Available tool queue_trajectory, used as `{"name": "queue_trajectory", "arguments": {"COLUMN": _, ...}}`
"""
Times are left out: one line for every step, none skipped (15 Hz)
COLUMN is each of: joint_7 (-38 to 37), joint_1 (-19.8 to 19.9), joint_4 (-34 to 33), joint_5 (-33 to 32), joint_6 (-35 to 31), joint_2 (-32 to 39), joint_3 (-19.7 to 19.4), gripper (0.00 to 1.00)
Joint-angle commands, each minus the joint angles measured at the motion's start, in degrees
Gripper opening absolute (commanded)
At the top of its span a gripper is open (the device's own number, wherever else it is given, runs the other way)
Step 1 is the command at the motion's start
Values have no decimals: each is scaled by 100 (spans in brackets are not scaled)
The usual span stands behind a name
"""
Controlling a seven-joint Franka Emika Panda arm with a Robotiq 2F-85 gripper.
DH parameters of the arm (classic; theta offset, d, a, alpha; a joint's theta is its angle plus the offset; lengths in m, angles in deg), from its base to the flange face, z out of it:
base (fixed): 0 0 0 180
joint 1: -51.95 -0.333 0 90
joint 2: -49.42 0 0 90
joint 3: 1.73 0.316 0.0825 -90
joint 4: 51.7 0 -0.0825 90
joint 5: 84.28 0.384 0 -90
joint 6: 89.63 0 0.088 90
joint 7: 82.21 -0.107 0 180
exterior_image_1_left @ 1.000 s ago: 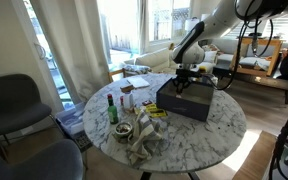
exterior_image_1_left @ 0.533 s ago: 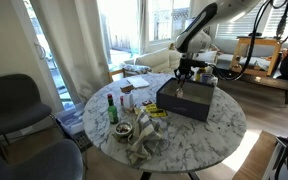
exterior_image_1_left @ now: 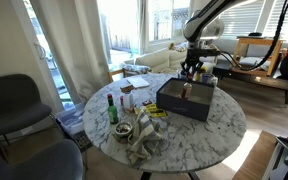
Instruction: Put the bottle in the box upright
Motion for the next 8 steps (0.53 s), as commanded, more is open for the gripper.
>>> {"name": "queue_trajectory", "arguments": {"joint_7": -240, "joint_1": -38, "joint_4": 387, "joint_5": -369, "joint_6": 401, "joint_2": -287, "joint_3": -12, "gripper": 8}}
{"name": "queue_trajectory", "arguments": {"joint_7": -330, "joint_1": -27, "joint_4": 424, "joint_5": -411, "joint_6": 486, "joint_2": -262, "joint_3": -19, "gripper": 8}}
{"name": "queue_trajectory", "arguments": {"joint_7": -383, "joint_1": -12, "joint_4": 450, "joint_5": -416, "joint_6": 580, "joint_2": -210, "joint_3": -25, "gripper": 8}}
{"name": "queue_trajectory", "arguments": {"joint_7": -432, "joint_1": 1, "joint_4": 496, "joint_5": -388, "joint_6": 593, "joint_2": -149, "joint_3": -32, "gripper": 8}}
{"name": "queue_trajectory", "arguments": {"joint_7": -449, "joint_1": 12, "joint_4": 518, "joint_5": -319, "joint_6": 633, "joint_2": -108, "joint_3": -36, "gripper": 8}}
{"name": "queue_trajectory", "arguments": {"joint_7": -467, "joint_1": 24, "joint_4": 560, "joint_5": -244, "joint_6": 621, "joint_2": -77, "joint_3": -38, "gripper": 8}}
{"name": "queue_trajectory", "arguments": {"joint_7": -475, "joint_1": 34, "joint_4": 589, "joint_5": -204, "joint_6": 638, "joint_2": -55, "joint_3": -38, "gripper": 8}}
{"name": "queue_trajectory", "arguments": {"joint_7": -466, "joint_1": 40, "joint_4": 617, "joint_5": -168, "joint_6": 651, "joint_2": -49, "joint_3": -38, "gripper": 8}}
